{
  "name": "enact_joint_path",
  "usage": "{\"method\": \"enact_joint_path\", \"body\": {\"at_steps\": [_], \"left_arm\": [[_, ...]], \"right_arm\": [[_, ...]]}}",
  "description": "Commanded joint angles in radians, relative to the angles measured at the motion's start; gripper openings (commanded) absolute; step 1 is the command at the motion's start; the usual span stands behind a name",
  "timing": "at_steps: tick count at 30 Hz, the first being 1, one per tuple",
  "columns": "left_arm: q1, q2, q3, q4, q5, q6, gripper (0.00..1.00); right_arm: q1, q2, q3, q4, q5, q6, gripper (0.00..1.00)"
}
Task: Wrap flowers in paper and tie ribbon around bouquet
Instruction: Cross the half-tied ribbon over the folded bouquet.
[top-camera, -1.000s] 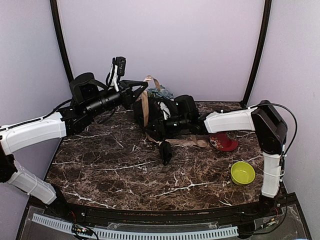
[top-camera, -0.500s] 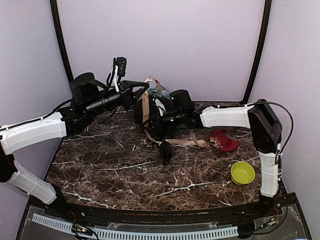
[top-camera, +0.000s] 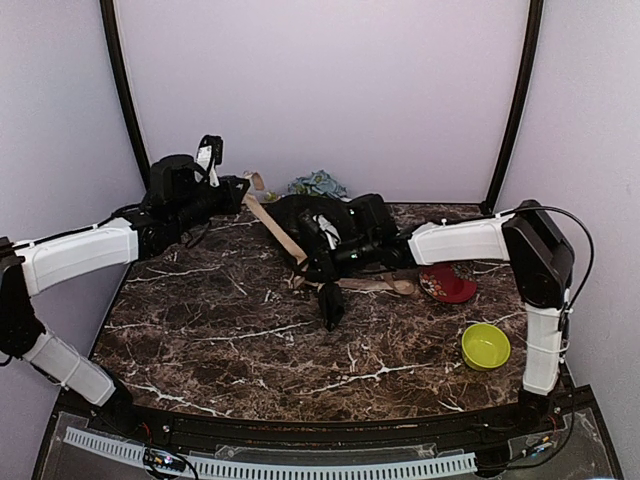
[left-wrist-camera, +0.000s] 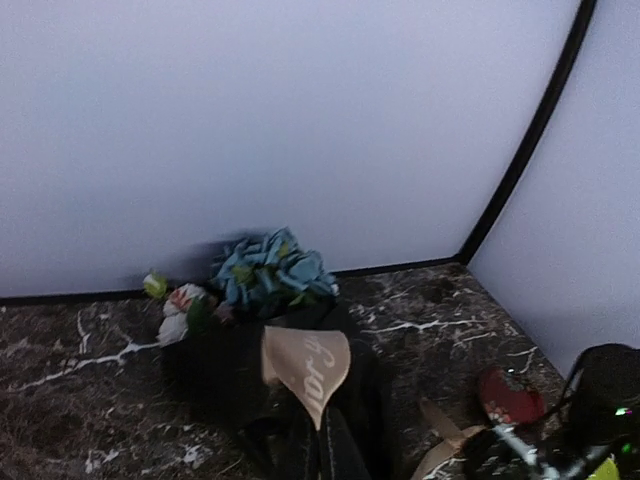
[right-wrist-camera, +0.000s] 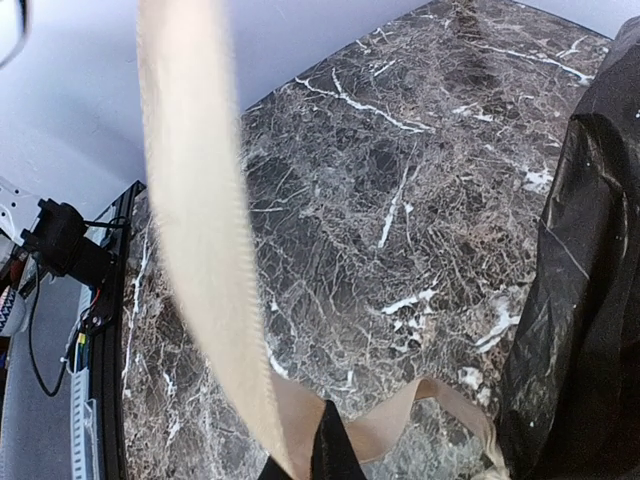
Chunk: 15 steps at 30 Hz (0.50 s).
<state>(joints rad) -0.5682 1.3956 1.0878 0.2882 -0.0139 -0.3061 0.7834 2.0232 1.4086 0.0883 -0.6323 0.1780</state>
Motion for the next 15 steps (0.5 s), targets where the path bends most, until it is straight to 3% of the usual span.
{"method": "enact_joint_path", "body": {"at_steps": [1,4,6,10,12,15], "left_arm": [[0.021,0.112,-0.092,-0.146,-0.071,-0.06,0.0],[0.021,0.212,-0.095,-0.215,-0.013,-0.077,0.02],[0.019,0.26,-0.104,-0.238,0.049,-0.083,0.14],[0.017,0.236,-0.186,-0.171,0.064,-0.051,0.51],[0.015,0.209,-0.225,-0.135,0.008,0.0,0.61],[0.014,0.19,-0.252,-0.119,-0.037,0.084,0.65]], "right_arm": [[-0.002,-0.093,-0.058,0.002,-0.02,0.015,0.0],[-0.002,-0.117,-0.081,-0.008,-0.038,0.018,0.0],[-0.002,-0.13,-0.09,-0.019,-0.05,0.017,0.0],[-0.003,-0.148,-0.095,-0.052,-0.048,0.0,0.0],[-0.006,-0.152,-0.094,-0.063,-0.046,-0.003,0.0],[-0.01,-0.149,-0.089,-0.068,-0.044,-0.002,0.0]]}}
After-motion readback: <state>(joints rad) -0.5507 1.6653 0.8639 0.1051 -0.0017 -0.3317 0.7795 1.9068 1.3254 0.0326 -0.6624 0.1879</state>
